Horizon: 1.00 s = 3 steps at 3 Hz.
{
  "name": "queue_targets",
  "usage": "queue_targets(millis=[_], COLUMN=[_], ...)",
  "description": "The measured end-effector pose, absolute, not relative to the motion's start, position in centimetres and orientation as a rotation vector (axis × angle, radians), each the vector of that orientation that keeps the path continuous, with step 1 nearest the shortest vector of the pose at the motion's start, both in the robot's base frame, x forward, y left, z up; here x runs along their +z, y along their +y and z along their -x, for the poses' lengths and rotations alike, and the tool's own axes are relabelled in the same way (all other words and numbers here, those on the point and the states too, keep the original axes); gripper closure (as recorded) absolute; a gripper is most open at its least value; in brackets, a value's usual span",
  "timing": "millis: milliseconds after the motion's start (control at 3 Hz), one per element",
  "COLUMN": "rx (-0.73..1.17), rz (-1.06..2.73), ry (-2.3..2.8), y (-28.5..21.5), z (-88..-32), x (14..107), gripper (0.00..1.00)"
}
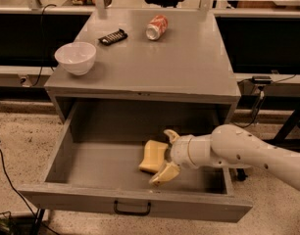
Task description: Pick sponge from top drawer and place on counter
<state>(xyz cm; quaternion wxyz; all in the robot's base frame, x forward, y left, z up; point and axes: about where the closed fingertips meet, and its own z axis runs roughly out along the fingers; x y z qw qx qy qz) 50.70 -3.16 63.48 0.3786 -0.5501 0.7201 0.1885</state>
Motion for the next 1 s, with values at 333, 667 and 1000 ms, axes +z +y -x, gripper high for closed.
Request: queue_targets(millis=[333, 667, 1000], rx=[0.577, 0.683, 0.752], rz=[1.448, 1.418, 1.396], ry=[1.827, 1.833, 1.871], y=[-1.68, -1.23, -1.36], z=[-50.39, -50.87, -51.21], x=[61.27, 61.22, 60.80], gripper=[0.03, 0.26, 0.49])
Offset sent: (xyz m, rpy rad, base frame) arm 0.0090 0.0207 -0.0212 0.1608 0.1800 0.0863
